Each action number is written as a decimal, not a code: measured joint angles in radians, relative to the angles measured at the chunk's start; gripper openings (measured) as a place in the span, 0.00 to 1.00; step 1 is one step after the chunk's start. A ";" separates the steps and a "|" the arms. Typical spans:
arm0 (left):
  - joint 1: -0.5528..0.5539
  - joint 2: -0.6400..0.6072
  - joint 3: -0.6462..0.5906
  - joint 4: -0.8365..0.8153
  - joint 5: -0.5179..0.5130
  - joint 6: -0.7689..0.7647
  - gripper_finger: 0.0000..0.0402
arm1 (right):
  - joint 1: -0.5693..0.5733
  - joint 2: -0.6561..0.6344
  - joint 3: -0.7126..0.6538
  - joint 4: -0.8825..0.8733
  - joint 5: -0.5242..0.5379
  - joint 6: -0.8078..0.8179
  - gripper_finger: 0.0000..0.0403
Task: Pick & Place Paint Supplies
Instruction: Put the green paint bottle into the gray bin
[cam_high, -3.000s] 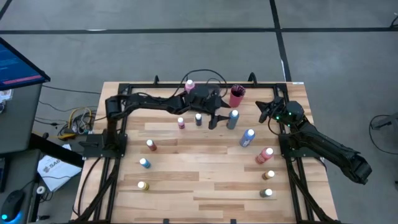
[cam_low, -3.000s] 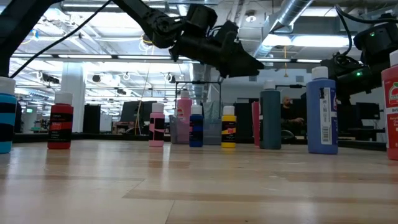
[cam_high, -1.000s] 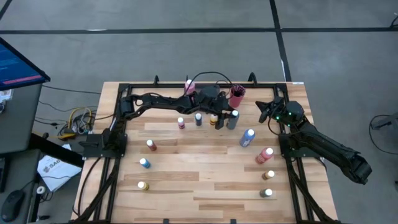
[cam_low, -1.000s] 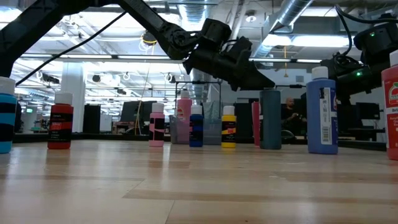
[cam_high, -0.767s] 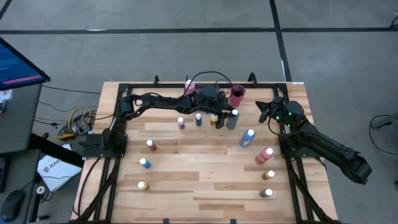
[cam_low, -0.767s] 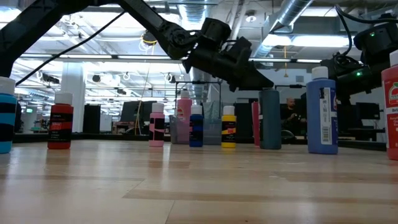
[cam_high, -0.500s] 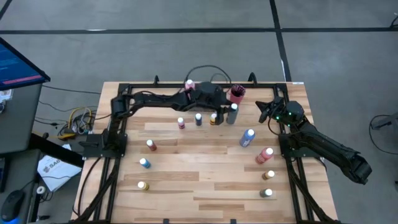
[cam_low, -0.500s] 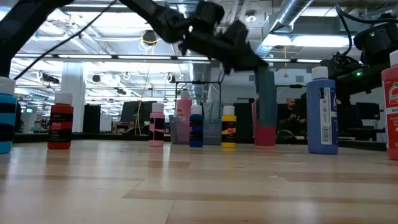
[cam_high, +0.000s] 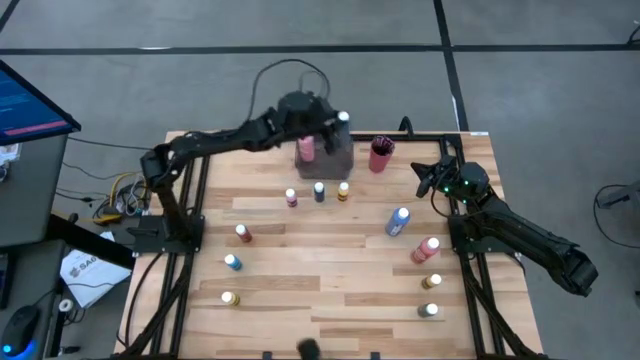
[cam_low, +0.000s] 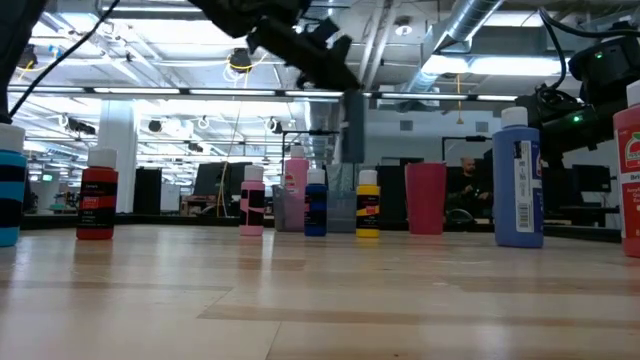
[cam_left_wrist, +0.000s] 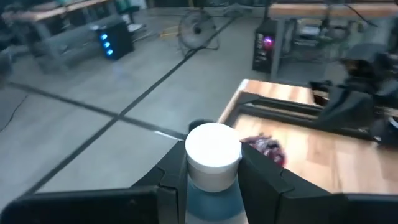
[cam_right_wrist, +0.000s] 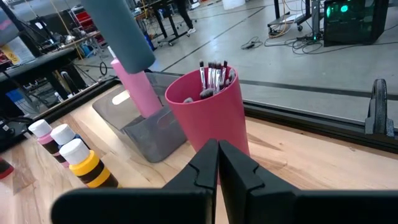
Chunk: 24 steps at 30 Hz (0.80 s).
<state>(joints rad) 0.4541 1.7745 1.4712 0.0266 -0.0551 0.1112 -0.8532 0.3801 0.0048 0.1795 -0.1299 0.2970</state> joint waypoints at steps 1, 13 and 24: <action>0.021 -0.017 -0.028 0.010 0.001 -0.015 0.22 | 0.000 0.000 0.000 0.000 0.000 0.000 0.02; 0.075 -0.074 -0.349 0.258 0.043 -0.021 0.22 | 0.000 0.000 0.000 0.000 0.000 0.000 0.02; 0.075 -0.027 -0.396 0.339 -0.026 0.004 0.22 | 0.000 0.000 0.000 0.000 0.000 0.000 0.02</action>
<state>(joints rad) 0.5289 1.7476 1.0748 0.3659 -0.0810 0.1154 -0.8535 0.3801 0.0051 0.1795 -0.1303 0.2970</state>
